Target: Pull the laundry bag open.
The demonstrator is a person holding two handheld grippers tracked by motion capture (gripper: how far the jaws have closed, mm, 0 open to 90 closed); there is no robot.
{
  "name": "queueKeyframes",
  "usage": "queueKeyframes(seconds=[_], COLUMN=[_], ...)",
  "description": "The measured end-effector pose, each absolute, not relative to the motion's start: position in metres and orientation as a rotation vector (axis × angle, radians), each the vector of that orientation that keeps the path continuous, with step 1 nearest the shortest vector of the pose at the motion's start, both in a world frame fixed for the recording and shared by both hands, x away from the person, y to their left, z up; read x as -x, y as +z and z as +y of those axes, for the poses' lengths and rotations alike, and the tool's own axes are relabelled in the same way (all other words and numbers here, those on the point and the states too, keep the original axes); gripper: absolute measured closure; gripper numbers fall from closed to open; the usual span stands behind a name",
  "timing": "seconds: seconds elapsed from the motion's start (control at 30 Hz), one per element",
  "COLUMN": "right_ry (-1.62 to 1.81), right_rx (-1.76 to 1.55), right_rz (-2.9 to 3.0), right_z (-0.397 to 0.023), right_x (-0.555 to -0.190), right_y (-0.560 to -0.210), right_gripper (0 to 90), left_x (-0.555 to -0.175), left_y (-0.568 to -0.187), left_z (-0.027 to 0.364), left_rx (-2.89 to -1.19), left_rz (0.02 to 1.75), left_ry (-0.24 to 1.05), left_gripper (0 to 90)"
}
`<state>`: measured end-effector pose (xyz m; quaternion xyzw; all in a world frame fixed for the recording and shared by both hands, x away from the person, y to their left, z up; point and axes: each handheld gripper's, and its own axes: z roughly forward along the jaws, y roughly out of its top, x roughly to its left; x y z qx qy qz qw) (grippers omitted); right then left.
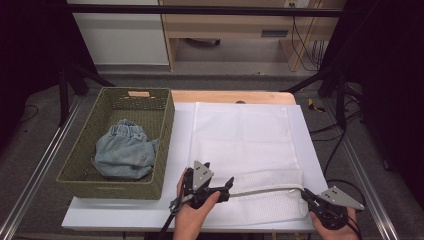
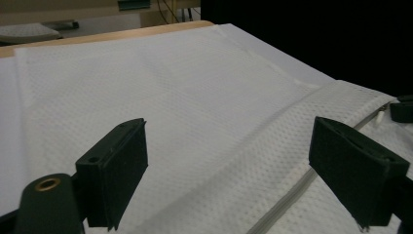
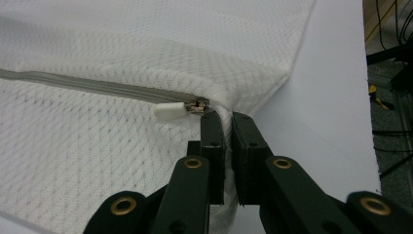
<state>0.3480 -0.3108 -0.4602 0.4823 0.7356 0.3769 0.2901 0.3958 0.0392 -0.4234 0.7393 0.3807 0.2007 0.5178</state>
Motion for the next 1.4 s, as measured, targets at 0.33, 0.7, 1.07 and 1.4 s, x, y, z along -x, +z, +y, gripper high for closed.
queueKeyframes(seconds=[0.33, 0.7, 1.07, 1.4], right_ry=[1.038, 1.098, 1.121, 1.129], right_rx=[-1.273, -1.281, -1.250, -1.232], right_rz=[1.947, 1.914, 1.904, 1.913], right_z=[-0.311, -0.311, -0.309, -0.306], right_x=[-0.349, -0.348, -0.346, -0.344], right_y=[-0.461, -0.460, -0.454, -0.452], right_gripper=[84.7, 84.8, 84.8, 84.9], left_x=[-0.385, -0.377, -0.378, -0.388], left_y=[-0.432, -0.444, -0.453, -0.460], left_z=[-0.014, -0.064, -0.109, -0.120], left_rx=[-1.769, -1.839, -1.930, -1.958], left_rz=[0.831, 0.721, 0.645, 0.649], left_ry=[0.408, 0.349, 0.329, 0.313], left_gripper=[33.2, 55.3, 67.9, 80.4])
